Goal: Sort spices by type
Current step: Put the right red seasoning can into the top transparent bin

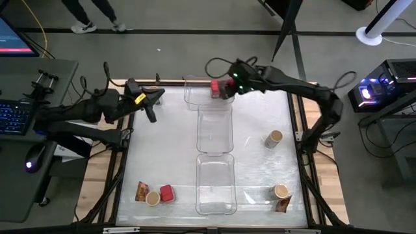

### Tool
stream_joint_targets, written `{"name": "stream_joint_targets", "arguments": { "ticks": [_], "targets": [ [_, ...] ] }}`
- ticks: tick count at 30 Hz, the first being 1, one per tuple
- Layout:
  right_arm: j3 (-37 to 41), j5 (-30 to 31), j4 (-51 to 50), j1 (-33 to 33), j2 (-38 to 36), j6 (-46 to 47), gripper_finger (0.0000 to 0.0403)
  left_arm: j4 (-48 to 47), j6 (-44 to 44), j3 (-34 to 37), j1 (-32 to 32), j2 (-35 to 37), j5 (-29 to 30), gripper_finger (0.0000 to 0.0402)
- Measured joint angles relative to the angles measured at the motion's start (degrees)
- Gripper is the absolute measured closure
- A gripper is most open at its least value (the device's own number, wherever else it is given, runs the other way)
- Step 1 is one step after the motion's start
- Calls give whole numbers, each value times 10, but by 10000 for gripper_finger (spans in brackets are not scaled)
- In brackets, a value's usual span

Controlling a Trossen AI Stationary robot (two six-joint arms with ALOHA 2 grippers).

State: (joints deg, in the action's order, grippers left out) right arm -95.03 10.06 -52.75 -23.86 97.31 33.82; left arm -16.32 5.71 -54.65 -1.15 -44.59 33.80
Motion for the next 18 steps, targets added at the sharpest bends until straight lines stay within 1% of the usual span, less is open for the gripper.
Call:
{"name": "stream_joint_targets", "arguments": {
  "ticks": [4, 8, 10, 12, 14, 16, 18],
  "targets": [
    [-58, -11, -39, -32, 67, -50, 194, 12, 51, 0, 0, -11, 27, 401],
    [-131, -11, -115, -51, 129, -54, 194, 16, 90, 0, 0, -12, 30, 401],
    [-167, -14, -154, -53, 155, -39, 194, 22, 86, 0, -3, -12, 45, 401],
    [-199, -19, -172, -54, 175, -22, 194, 37, 70, 0, -16, -13, 71, 401],
    [-221, -31, -184, -54, 192, -4, 194, 52, 49, 0, -38, -15, 81, 402],
    [-240, -50, -195, -53, 207, 14, 194, 61, 27, 0, -64, -16, 70, 401],
    [-251, -52, -213, -50, 216, 38, 194, 63, 11, 0, -87, -15, 44, 401]
  ]
}}
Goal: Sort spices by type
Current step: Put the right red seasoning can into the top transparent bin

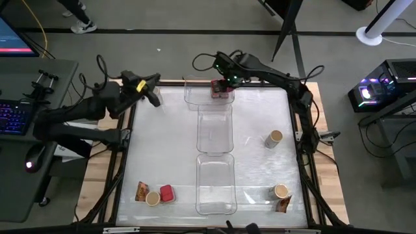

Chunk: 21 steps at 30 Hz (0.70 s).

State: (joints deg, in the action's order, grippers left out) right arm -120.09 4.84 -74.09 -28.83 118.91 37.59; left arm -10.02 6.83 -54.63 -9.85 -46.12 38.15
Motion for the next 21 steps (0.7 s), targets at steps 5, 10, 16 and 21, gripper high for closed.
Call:
{"name": "stream_joint_targets", "arguments": {
  "ticks": [5, 10, 16, 21],
  "targets": [
    [2, -4, -35, 4, 4, 66, 194, -12, -31, 0, -49, 0, -66, 401],
    [3, -6, -39, 3, 4, 121, 194, -33, -61, 0, -81, -4, -119, 401],
    [3, -10, -39, 2, 4, 151, 194, -58, -65, 0, -100, -5, -167, 401],
    [3, -31, -40, -8, 6, 150, 194, -60, -66, 0, -101, -5, -172, 401]
  ]
}}
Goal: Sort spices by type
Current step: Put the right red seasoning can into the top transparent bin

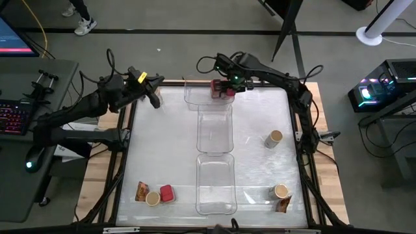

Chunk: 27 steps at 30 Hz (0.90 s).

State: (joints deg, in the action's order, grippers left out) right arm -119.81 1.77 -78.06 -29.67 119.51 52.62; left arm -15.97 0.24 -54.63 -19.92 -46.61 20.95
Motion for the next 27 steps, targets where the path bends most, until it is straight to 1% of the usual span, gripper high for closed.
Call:
{"name": "stream_joint_targets", "arguments": {
  "ticks": [8, 11, 16, 21, 27],
  "targets": [
    [1, -26, -7, -24, 13, -36, 194, -1, 2, 0, 0, 0, -1, 402],
    [1, -44, -20, -33, 18, -47, 194, -1, 19, 0, 0, 0, -1, 401],
    [1, -46, -15, -41, 20, -65, 194, -5, 40, 0, 1, 0, -1, 401],
    [1, -67, -15, -48, 20, -77, 194, -8, 40, 0, 1, 0, -1, 401],
    [1, -74, -15, -49, 20, -79, 194, -10, 41, 0, 1, 0, 1, 402]
  ]
}}
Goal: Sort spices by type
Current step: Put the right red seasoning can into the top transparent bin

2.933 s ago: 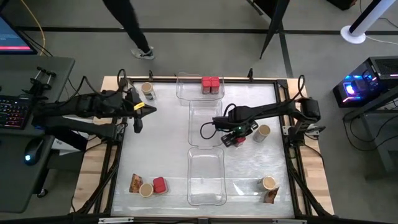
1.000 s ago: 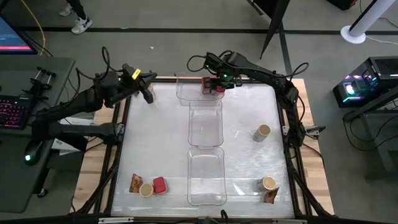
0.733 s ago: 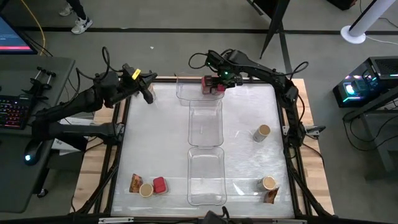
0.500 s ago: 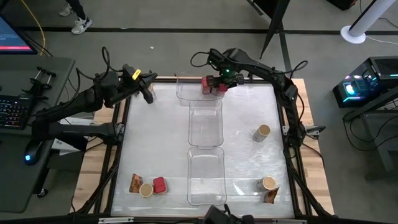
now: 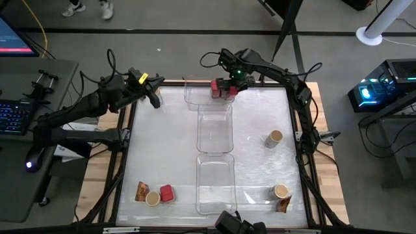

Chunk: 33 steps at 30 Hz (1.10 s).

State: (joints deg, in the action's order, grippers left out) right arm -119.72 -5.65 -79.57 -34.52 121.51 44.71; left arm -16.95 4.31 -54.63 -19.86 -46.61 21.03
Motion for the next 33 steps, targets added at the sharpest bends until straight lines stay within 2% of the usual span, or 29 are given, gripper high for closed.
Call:
{"name": "stream_joint_targets", "arguments": {
  "ticks": [5, 10, 18, 25, 33],
  "targets": [
    [0, 0, 0, 0, 0, 0, 193, 0, 0, 0, 0, 0, 1, 402],
    [0, 1, -1, 0, 0, -2, 163, 0, -16, 0, 0, 0, 2, 402],
    [0, 0, 10, 4, 26, 0, 191, -13, -20, 0, 0, 0, 2, 401],
    [0, 49, 13, 6, 41, 3, 161, -38, -20, 0, 0, 0, 4, 402],
    [0, 62, 27, 6, 41, -1, 162, -45, -20, 0, 0, 0, 6, 401]
  ]
}}
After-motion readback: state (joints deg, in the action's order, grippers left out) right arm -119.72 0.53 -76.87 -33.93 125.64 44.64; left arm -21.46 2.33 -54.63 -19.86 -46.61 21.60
